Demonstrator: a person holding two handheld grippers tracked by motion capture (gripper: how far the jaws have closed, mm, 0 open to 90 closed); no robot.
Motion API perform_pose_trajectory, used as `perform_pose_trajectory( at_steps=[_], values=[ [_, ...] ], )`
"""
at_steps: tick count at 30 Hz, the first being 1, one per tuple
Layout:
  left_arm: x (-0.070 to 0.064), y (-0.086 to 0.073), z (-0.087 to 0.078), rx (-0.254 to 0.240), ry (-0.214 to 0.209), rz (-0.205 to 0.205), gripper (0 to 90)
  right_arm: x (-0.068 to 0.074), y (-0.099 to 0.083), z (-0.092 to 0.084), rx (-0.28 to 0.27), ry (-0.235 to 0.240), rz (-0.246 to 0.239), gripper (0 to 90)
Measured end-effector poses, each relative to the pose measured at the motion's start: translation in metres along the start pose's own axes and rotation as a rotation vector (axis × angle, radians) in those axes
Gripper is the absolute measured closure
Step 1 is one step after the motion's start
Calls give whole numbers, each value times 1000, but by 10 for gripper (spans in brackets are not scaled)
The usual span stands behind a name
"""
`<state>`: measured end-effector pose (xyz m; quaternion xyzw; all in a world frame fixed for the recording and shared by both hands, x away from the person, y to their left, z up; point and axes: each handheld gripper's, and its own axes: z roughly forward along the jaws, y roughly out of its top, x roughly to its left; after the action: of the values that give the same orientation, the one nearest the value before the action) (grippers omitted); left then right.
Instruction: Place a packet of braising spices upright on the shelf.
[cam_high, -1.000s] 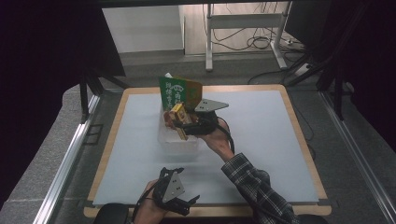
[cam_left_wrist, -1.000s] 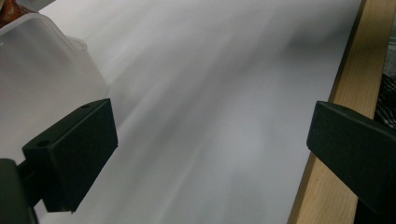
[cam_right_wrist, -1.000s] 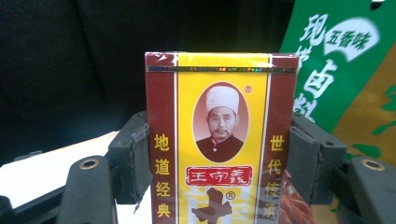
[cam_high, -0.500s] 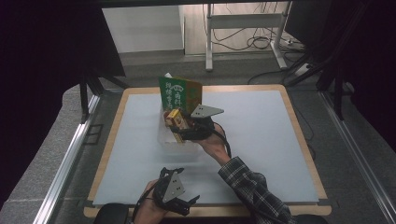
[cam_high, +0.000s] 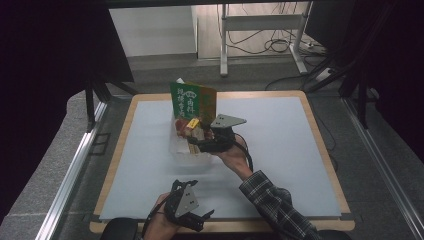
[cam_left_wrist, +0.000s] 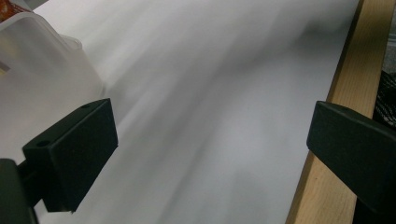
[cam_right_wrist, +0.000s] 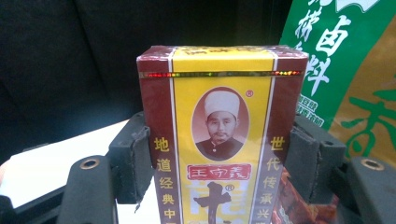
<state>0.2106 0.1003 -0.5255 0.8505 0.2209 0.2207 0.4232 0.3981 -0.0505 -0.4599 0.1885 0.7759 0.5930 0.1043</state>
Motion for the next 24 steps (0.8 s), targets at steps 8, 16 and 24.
perform_pose_trajectory(
  at_steps=[8,16,24],
  values=[
    [0,0,0,1,-1,6,16,0,-16,8,137,-42,-5,321],
    [0,0,1,6,-4,6,16,-10,-31,6,110,-28,66,323],
    [-2,0,2,7,-6,10,16,-10,-42,8,149,-42,99,326]
  ],
)
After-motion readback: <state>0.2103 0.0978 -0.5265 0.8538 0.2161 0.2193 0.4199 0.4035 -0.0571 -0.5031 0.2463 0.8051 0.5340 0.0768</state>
